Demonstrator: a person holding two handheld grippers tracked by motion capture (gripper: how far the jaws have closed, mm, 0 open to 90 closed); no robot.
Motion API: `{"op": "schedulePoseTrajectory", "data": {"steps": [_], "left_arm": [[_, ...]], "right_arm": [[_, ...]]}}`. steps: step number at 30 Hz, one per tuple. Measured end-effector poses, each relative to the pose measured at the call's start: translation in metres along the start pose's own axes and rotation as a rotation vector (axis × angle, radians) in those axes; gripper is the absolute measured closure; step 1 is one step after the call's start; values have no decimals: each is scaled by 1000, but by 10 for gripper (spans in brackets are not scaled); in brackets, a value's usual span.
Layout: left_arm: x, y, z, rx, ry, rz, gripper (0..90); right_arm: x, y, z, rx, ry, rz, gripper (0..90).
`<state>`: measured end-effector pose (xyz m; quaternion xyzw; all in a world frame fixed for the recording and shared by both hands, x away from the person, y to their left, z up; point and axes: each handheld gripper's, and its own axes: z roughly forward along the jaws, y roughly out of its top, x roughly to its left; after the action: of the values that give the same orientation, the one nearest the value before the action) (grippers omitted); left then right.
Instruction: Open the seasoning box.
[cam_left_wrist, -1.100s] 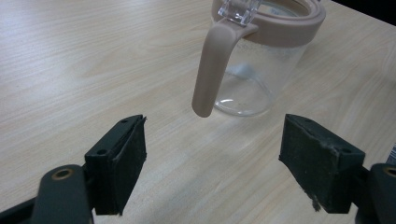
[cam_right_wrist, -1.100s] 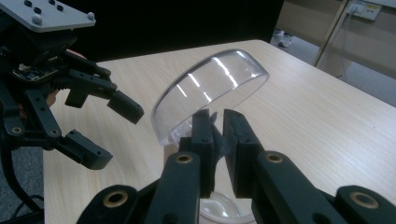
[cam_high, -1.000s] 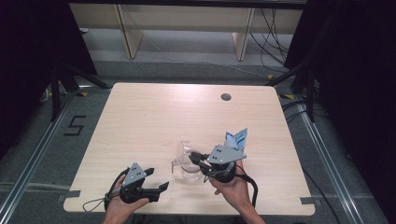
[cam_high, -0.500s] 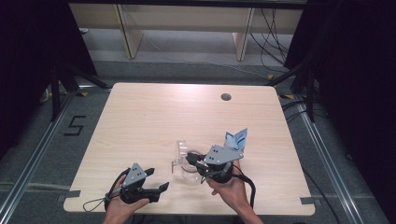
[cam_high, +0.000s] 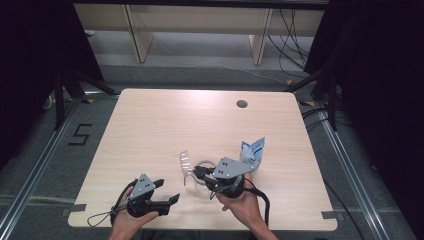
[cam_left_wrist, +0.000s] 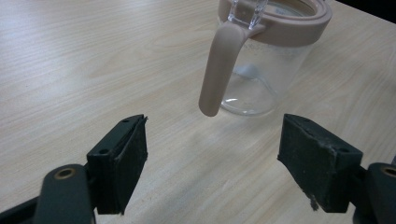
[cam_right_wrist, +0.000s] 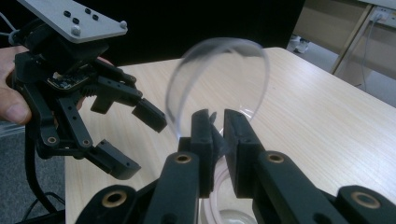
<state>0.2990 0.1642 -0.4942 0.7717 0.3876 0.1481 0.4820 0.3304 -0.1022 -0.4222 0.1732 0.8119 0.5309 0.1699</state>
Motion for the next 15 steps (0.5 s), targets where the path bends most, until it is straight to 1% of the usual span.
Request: {"op": "schedulePoseTrajectory", "data": {"steps": [1, 2, 3, 5, 6, 7, 8, 9, 10, 12, 13, 14, 15], "left_arm": [[0, 0, 0, 0, -1, 1, 231], [0, 0, 0, 0, -1, 0, 231], [1, 0, 0, 1, 1, 5, 231], [0, 0, 0, 2, 10, -10, 231], [1, -1, 0, 6, 10, -10, 231], [1, -1, 1, -1, 4, -16, 231], [1, -1, 1, -5, 4, -21, 231], [2, -1, 0, 8, 7, -8, 230], [1, -1, 0, 5, 14, -12, 230], [2, -1, 0, 4, 8, -12, 230], [2, -1, 0, 5, 7, -10, 230], [2, -1, 0, 6, 7, -2, 230], [2, -2, 0, 7, 6, -4, 230]], "right_arm": [[1, 0, 1, -2, -4, -1, 825], [1, 0, 1, 10, 7, -2, 823], [1, 0, 2, 10, 7, -1, 822], [1, 0, 2, 11, 9, -2, 813], [0, 0, 2, 0, 1, -2, 804], [0, -1, 1, -7, -1, -1, 792], [-1, -1, -2, 3, 13, -2, 776], [0, -2, -5, 4, 0, 18, 758], [-1, -3, -7, -8, -1, 2, 733], [-4, -6, -14, -16, 0, 8, 686], [-7, -7, -17, -28, -10, -12, 657], [-7, -8, -21, -25, -3, 16, 633], [-8, -10, -26, -28, 3, 10, 614]]}}
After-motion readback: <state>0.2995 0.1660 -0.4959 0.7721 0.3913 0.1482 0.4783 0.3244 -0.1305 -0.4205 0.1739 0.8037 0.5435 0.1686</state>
